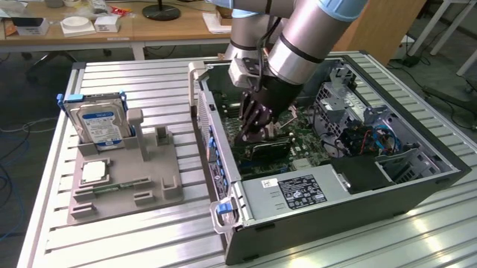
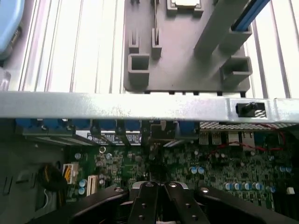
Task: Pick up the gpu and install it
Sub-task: 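Press down on the gpu until it lock into place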
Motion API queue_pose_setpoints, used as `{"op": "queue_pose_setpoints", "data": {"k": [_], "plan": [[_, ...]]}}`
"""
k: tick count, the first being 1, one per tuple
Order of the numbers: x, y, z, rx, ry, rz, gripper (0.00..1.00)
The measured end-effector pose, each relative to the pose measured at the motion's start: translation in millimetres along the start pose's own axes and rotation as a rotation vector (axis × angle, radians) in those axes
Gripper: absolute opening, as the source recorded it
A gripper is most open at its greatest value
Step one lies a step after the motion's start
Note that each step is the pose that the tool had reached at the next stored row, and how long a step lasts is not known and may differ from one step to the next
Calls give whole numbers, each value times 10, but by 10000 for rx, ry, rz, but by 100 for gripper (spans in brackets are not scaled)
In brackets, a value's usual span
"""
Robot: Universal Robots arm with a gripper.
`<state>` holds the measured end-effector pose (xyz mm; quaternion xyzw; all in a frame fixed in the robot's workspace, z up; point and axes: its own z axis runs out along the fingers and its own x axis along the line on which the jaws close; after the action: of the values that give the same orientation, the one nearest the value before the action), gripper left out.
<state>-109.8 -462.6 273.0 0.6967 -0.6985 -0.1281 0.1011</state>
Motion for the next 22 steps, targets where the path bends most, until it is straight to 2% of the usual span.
{"op": "queue_pose_setpoints", "data": {"k": [3, 7, 10, 15, 16, 18, 22], "plan": [[-5, -11, -5, -396, -2, 16, 10], [-9, -44, -26, -823, -4, 31, 10], [-21, -87, -41, -1165, -5, 45, 10], [-82, -125, -49, -1626, -6, 62, 10], [-94, -128, -46, -1682, -7, 65, 10], [-132, -137, -31, -1739, -7, 68, 10], [-204, -154, 9, -1765, -9, 67, 10]]}}
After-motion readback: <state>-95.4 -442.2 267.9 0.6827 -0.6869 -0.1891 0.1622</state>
